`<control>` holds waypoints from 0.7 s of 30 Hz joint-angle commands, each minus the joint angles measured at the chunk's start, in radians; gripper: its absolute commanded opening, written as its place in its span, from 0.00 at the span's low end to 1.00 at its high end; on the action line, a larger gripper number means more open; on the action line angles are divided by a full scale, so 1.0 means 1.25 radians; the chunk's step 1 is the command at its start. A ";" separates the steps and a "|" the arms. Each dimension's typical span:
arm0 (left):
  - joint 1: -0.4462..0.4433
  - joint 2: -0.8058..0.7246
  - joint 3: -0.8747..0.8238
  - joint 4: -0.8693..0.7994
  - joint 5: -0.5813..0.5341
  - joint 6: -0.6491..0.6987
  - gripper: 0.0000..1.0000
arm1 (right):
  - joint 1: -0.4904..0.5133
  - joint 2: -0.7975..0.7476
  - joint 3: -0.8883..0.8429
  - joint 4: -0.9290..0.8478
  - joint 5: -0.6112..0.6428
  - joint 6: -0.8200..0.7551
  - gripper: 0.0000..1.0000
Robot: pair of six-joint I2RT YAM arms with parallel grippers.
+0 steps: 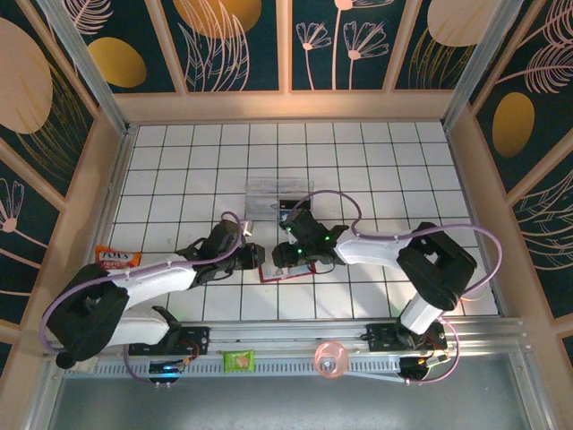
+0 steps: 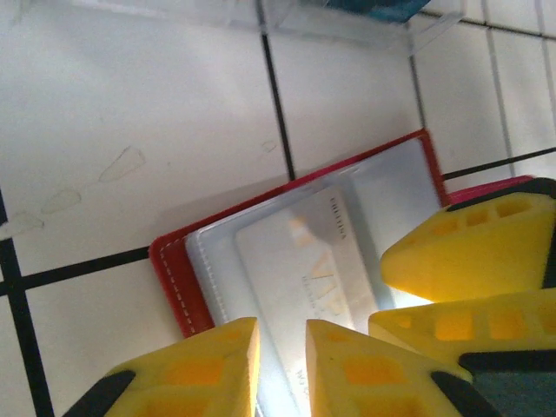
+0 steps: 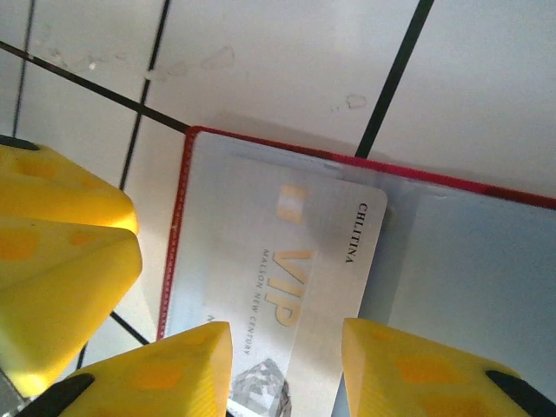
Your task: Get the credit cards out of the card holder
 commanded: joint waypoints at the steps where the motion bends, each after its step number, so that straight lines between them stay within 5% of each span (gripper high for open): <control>1: 0.004 -0.029 0.010 -0.013 0.013 -0.002 0.17 | 0.002 -0.049 0.014 -0.011 0.024 -0.022 0.38; 10: -0.009 0.074 0.017 0.025 0.031 -0.002 0.06 | -0.071 -0.009 0.004 0.018 -0.171 -0.019 0.29; 21: -0.010 0.133 0.033 -0.042 -0.020 0.017 0.00 | -0.095 0.028 0.002 0.002 -0.188 0.002 0.30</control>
